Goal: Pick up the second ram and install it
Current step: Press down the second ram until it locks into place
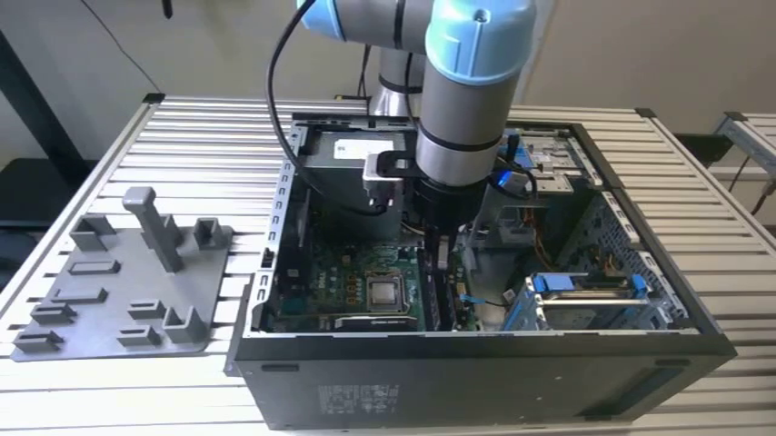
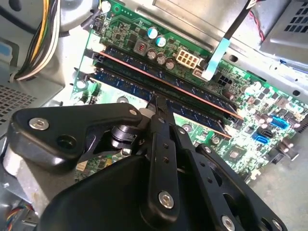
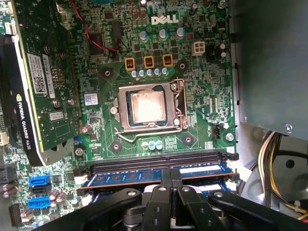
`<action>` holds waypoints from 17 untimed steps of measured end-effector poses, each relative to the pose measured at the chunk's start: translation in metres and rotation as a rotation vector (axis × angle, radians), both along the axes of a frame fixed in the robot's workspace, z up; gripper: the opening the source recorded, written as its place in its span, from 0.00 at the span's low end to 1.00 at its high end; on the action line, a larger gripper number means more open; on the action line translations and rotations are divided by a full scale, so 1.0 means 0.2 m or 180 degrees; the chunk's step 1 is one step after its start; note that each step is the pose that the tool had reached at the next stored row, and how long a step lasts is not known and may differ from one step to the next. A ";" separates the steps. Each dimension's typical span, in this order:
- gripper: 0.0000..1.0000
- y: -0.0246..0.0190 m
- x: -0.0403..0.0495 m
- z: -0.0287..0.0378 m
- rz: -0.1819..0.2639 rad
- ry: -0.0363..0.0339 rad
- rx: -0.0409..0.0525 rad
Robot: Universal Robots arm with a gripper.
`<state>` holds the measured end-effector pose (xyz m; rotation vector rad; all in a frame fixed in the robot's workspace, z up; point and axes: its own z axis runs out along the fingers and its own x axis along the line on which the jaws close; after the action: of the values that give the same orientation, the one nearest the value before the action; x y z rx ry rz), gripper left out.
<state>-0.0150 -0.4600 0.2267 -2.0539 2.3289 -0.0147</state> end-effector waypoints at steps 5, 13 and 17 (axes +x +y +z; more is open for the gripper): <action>0.11 -0.001 0.001 -0.042 0.0000 0.0002 -0.0007; 0.11 0.000 0.001 0.062 0.0000 0.0000 0.0000; 0.11 0.000 0.001 0.153 0.0000 0.0000 0.0000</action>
<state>-0.0147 -0.4600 0.2574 -2.0540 2.3290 -0.0147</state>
